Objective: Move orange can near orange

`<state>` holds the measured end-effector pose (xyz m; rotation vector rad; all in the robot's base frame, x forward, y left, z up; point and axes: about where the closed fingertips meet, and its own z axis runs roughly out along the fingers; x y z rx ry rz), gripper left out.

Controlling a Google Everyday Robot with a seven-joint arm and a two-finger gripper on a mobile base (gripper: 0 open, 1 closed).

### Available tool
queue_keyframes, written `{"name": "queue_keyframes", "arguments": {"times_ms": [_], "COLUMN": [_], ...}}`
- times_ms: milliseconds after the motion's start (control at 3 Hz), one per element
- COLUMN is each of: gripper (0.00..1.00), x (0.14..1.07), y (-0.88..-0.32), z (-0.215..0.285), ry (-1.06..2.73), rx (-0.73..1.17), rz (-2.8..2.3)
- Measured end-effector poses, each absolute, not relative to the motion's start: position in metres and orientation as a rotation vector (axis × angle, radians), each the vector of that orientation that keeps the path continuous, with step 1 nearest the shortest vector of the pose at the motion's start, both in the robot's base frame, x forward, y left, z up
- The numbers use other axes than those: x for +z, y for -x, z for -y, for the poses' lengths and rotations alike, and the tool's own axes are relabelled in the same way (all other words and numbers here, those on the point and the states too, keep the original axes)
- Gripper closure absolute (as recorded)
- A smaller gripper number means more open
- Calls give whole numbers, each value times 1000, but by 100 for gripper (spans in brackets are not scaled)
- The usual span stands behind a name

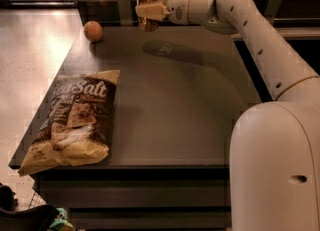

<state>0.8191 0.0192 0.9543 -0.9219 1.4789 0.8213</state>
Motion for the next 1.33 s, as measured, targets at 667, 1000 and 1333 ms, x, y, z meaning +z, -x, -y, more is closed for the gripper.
{"name": "queue_keyframes", "arguments": {"times_ms": [667, 1000, 1333], "gripper": [100, 100, 100], "x": [909, 892, 881], "y": [-851, -859, -860], "z": [-84, -103, -113], "ry": [912, 926, 938], "rx": [866, 827, 809], "rz": [-1498, -1535, -1559]}}
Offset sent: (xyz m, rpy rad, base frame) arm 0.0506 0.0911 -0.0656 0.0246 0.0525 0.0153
